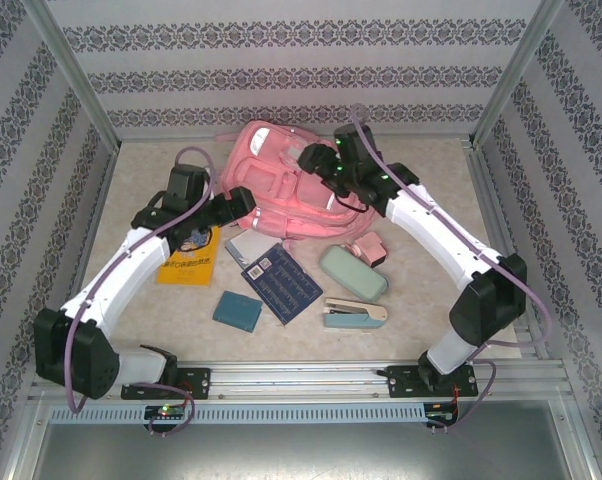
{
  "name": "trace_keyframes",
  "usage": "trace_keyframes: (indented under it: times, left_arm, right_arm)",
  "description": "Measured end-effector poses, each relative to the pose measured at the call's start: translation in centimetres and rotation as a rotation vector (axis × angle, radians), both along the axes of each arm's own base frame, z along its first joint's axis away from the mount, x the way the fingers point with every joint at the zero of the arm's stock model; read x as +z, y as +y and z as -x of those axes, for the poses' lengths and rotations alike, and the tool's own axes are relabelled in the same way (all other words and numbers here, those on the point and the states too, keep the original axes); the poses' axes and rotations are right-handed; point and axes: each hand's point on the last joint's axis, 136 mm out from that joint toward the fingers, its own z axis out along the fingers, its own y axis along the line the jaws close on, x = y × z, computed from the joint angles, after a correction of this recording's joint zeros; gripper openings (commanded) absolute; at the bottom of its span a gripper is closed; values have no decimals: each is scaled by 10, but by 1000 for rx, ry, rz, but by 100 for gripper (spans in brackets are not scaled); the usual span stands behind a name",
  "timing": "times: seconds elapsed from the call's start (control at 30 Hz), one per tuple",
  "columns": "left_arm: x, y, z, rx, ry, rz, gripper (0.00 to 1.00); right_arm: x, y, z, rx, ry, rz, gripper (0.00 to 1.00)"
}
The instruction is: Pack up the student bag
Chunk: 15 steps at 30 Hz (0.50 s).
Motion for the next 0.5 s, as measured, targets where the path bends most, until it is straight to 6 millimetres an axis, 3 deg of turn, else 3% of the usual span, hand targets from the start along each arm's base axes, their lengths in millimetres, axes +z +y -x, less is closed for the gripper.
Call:
trace_keyframes:
  times: [0.07,0.23,0.37,0.5]
  left_arm:
    - [13,-18,-14,-41,-18,-48,93]
    - [36,-105,-57,-234,-52,-124,78]
    - [20,-166,-94,-352,-36,-173,69]
    - [-14,-205,-120,-418,13,-191,63]
  right_arm:
    - [-12,-35,-5,-41,16,54,70]
    - [-39,-131,-17,-202,46,156,68]
    - [-50,-180,-24,-298,61,186,52]
    - [-75,-213,-16,-370,102,191,49]
